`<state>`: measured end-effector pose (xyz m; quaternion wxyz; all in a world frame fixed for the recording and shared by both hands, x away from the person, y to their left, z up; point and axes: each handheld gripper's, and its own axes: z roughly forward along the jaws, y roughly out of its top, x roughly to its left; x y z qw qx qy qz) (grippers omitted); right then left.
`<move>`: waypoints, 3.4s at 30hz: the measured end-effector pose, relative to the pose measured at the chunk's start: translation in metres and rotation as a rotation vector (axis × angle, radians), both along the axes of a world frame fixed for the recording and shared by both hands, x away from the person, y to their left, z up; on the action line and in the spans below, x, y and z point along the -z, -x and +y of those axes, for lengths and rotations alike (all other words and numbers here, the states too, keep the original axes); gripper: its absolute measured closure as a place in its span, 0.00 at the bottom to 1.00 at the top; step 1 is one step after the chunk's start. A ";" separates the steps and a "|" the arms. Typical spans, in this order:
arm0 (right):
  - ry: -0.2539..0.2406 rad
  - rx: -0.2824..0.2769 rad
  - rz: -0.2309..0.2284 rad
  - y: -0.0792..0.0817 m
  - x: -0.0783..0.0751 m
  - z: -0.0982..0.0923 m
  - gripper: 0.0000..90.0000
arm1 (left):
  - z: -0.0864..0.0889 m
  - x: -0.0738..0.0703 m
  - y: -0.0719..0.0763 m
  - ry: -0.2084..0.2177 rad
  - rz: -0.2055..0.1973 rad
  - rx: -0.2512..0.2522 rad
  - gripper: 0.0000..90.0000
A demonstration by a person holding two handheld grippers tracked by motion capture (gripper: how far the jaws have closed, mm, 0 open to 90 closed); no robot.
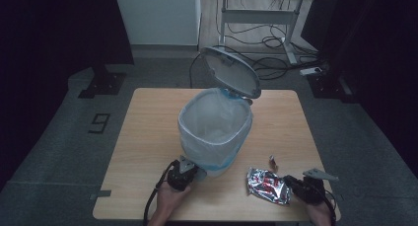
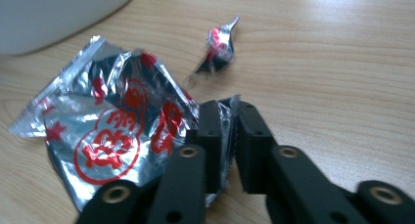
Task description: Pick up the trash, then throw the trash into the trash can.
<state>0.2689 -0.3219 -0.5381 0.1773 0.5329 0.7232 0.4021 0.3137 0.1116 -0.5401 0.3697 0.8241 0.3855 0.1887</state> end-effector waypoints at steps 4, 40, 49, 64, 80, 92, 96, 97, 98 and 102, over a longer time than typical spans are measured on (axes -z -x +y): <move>-0.042 0.006 -0.019 0.001 -0.006 -0.005 0.98 | 0.001 0.000 0.000 0.002 0.004 0.002 1.00; -0.204 0.041 -0.224 0.016 -0.057 -0.021 0.99 | 0.002 0.000 -0.001 0.016 0.016 -0.001 1.00; -0.244 0.040 -0.266 0.021 -0.070 -0.023 0.99 | 0.002 0.000 -0.002 0.017 0.016 0.000 1.00; -0.277 0.000 -0.370 0.031 -0.105 -0.012 0.99 | 0.002 0.000 -0.002 0.022 0.019 -0.001 1.00; -0.303 -0.011 -0.409 0.028 -0.121 -0.006 0.99 | 0.002 0.000 -0.002 0.021 0.018 0.000 1.00; -0.331 -0.023 -0.432 0.025 -0.136 -0.002 0.99 | 0.002 0.000 -0.002 0.023 0.019 0.001 1.00; -0.333 -0.026 -0.439 0.024 -0.141 0.000 0.99 | 0.002 0.000 -0.002 0.024 0.019 -0.001 1.00; -0.333 -0.027 -0.443 0.023 -0.142 0.000 0.99 | 0.002 0.000 -0.002 0.024 0.019 -0.001 1.00; -0.333 -0.026 -0.445 0.023 -0.144 0.000 0.99 | 0.002 0.000 -0.002 0.025 0.020 -0.001 1.00; -0.335 -0.026 -0.452 0.022 -0.148 0.000 0.99 | 0.002 0.000 -0.002 0.026 0.020 -0.001 1.00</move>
